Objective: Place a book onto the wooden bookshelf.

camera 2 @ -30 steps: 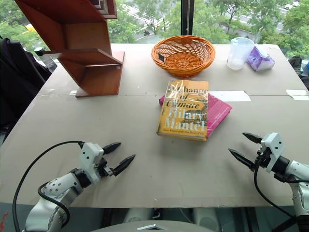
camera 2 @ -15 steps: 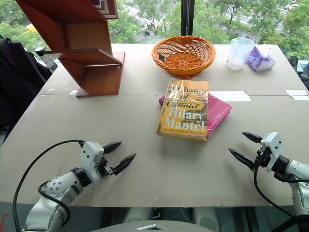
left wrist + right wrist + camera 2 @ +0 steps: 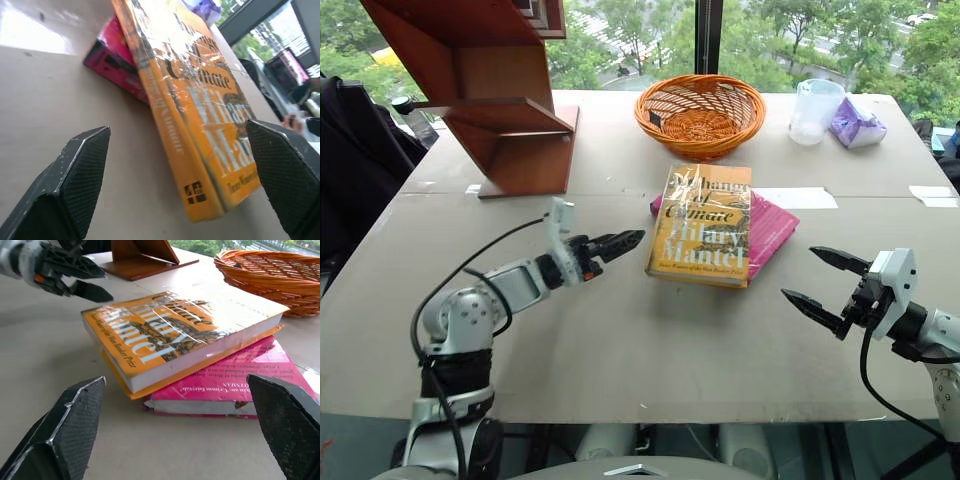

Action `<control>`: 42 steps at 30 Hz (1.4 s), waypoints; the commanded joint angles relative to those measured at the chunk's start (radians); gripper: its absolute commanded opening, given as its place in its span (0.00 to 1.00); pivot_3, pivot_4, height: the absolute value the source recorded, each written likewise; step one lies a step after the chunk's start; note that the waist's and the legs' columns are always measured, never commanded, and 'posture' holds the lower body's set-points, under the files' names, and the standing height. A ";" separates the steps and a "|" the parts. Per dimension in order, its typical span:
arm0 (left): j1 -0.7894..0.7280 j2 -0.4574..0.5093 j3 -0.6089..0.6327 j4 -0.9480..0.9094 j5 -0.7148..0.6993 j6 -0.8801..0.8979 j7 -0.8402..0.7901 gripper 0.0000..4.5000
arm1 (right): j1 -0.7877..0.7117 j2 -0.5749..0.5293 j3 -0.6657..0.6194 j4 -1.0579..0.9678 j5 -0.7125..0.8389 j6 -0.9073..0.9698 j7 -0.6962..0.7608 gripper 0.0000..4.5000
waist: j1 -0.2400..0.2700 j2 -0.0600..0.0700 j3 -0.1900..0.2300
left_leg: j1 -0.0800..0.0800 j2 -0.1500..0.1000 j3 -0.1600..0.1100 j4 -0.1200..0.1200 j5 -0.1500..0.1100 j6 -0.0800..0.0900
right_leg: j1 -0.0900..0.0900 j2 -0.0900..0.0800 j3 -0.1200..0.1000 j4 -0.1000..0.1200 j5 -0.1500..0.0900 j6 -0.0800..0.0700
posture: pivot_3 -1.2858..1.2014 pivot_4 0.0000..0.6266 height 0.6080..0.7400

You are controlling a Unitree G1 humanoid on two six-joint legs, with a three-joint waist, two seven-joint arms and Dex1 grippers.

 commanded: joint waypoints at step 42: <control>-0.072 0.222 -0.299 -0.520 0.678 -0.509 -0.287 0.08 | 0.007 -0.058 -0.169 -0.151 0.240 0.178 -0.050 1.00 | -0.011 -0.006 0.006 | -0.007 0.002 -0.001 -0.002 0.000 -0.002 | -0.006 -0.005 0.005 -0.001 0.002 -0.004 | 0.52 0.24 1.00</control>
